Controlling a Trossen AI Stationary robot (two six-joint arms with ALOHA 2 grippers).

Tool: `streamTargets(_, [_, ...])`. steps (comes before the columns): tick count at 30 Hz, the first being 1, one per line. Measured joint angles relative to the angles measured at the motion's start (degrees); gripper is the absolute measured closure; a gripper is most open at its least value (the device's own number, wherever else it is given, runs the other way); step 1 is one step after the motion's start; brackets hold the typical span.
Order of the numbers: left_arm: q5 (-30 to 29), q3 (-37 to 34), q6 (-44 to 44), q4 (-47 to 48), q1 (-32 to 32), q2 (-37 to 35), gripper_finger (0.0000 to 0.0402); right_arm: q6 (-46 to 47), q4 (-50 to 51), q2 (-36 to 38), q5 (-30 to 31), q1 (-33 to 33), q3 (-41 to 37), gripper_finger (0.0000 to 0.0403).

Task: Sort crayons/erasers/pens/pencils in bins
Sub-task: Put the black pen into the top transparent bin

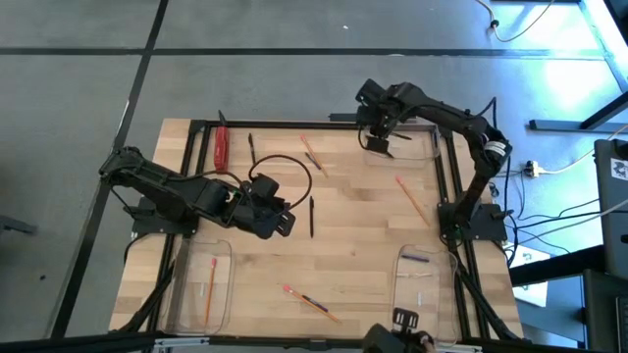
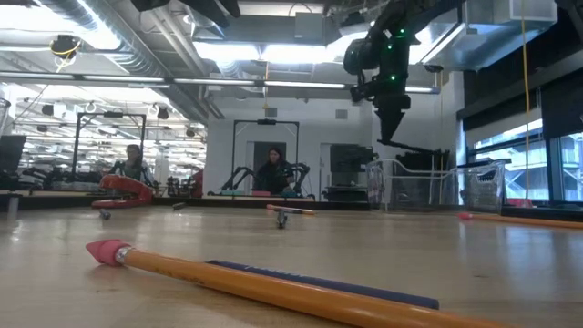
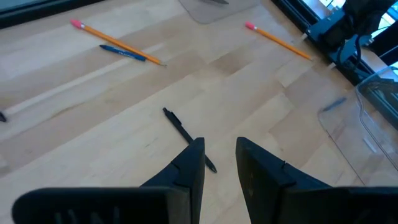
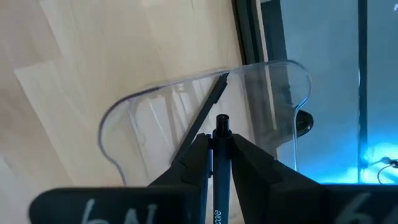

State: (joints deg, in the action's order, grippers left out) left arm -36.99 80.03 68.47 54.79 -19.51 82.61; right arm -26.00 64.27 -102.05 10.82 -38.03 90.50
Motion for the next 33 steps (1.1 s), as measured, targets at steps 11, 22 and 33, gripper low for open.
streamTargets(11, [0.0,0.0,0.4,-0.1,0.0,0.0,0.0317,-1.3,0.7,-6.2,-1.0,-1.5,0.0,0.0343])
streamTargets(22, [0.0,0.0,0.5,-0.1,0.0,0.0,0.0317,-1.6,0.3,-9.7,-1.0,-1.9,0.0,0.0343])
streamTargets(33, [0.0,0.0,0.5,-0.1,0.0,0.0,0.0317,-1.7,0.3,-9.9,-1.0,-2.0,0.0,0.0298])
